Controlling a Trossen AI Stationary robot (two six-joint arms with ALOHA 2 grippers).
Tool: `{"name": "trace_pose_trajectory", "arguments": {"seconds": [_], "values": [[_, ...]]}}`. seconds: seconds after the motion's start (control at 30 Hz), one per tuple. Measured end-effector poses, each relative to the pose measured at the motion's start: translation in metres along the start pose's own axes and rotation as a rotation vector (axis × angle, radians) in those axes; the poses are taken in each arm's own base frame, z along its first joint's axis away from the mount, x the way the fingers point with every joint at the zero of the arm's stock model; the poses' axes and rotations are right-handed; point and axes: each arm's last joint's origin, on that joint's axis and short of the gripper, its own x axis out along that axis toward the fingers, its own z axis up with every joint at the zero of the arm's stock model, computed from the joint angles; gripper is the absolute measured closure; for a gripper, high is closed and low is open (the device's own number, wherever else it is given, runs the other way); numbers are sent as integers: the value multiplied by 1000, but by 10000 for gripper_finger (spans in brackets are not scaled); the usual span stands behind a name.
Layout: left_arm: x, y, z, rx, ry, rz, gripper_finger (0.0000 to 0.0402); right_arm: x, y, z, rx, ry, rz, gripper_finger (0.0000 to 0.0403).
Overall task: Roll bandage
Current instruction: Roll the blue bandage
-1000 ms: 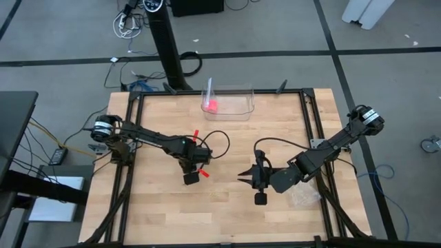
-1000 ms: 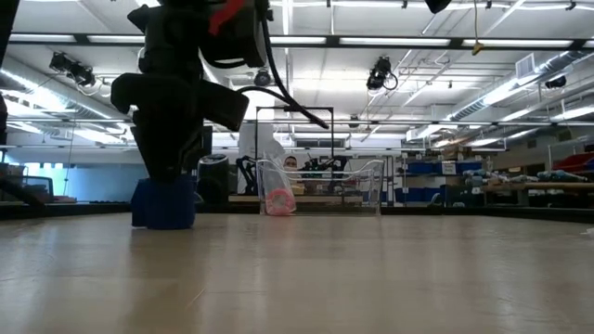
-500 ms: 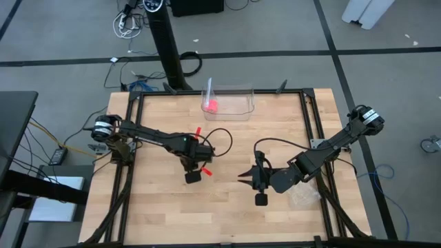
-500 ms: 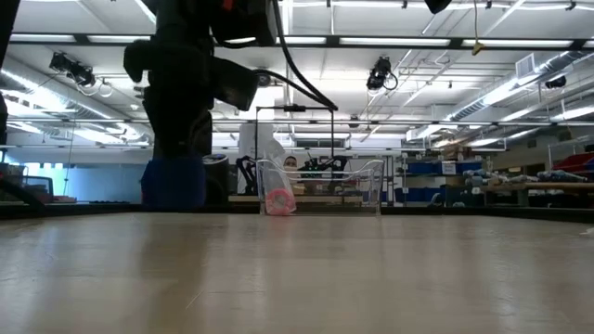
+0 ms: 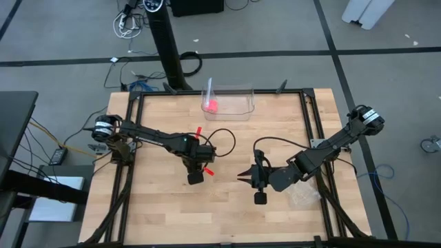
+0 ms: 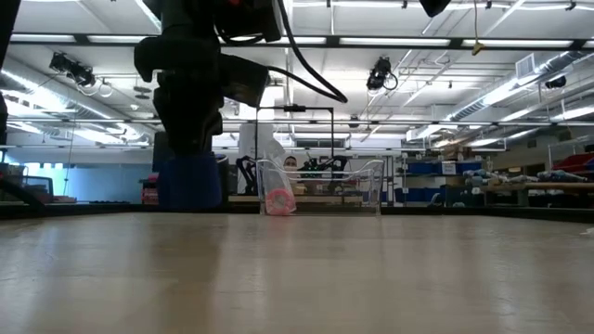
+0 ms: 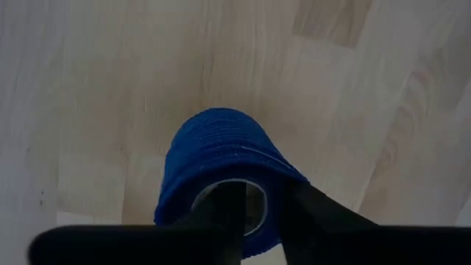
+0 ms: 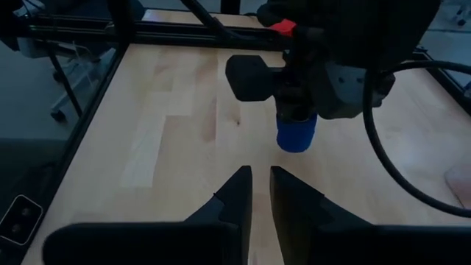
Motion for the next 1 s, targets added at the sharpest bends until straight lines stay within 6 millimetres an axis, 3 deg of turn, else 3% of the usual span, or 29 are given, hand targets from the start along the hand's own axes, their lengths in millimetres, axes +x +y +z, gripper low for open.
{"name": "trace_pose_trajectory", "arguments": {"seconds": [0.13,0.2,0.5,0.63,0.73,0.87,1.0], "values": [[0,0,0,2,1,0,381,1,-3,0,4,-1,-13,359],[0,0,0,-1,0,5,385,2,-4,1,6,-1,-19,360],[0,2,0,-47,-8,45,287,3,-5,1,7,4,-12,359],[0,2,0,-49,-9,49,276,3,-5,1,7,6,-5,358],[0,2,-1,-42,-5,51,304,3,-5,1,7,7,-1,358],[0,2,-1,-25,-5,51,377,3,-5,1,7,8,2,360],[0,4,0,-38,-10,75,375,3,-5,0,6,10,1,360]]}}
